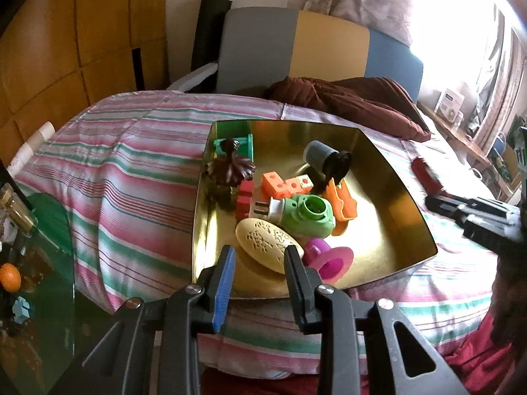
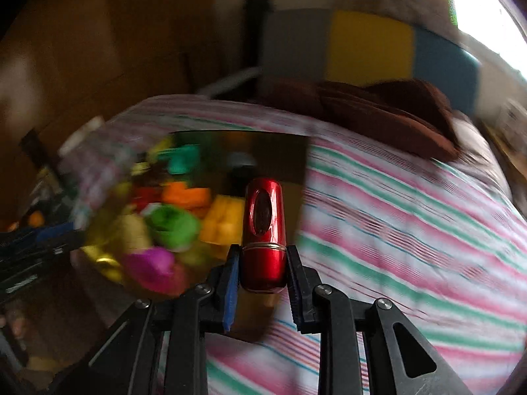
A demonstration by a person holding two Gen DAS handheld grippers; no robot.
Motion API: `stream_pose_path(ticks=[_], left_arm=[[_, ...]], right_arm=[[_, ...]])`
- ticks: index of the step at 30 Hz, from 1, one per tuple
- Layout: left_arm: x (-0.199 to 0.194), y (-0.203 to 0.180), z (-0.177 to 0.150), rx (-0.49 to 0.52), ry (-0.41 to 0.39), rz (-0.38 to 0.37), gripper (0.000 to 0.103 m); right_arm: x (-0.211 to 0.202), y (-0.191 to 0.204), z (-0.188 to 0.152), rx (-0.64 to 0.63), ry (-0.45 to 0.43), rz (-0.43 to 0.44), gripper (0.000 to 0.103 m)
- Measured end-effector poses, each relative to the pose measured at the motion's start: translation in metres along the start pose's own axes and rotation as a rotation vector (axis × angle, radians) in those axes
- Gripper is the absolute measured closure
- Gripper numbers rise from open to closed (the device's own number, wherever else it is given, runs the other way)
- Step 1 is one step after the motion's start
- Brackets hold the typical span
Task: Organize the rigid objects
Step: 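Carry the red lipstick toy over the tray with the right gripper, then lower the red lipstick toy into the tray and open the right gripper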
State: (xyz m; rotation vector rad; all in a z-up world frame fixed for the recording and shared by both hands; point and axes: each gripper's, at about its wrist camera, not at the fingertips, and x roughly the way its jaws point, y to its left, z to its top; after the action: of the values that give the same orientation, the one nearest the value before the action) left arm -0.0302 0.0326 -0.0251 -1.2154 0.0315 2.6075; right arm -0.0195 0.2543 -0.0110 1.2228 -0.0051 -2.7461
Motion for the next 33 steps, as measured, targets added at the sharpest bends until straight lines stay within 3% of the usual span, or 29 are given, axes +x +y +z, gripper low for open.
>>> stream_pose_path(ticks=[7,13,25,33], left_arm=[[0.003,0.009,0.001,-0.017,0.006,0.028,0.073],[0.009,0.013,-0.001,-0.024,0.018,0.03,0.073],[0.013,0.023,-0.003,-0.045,0.018,0.04,0.073],[0.014,0.025,-0.004,-0.043,0.016,0.047,0.073]], right_arm=[[0.038,0.059,-0.002,-0.171,0.076,0.074,0.077],[0.065,0.072,-0.017,-0.229,0.157,0.073,0.077],[0.084,0.06,-0.012,-0.17,0.21,0.025,0.076],[0.086,0.05,-0.016,-0.108,0.198,0.011,0.076]])
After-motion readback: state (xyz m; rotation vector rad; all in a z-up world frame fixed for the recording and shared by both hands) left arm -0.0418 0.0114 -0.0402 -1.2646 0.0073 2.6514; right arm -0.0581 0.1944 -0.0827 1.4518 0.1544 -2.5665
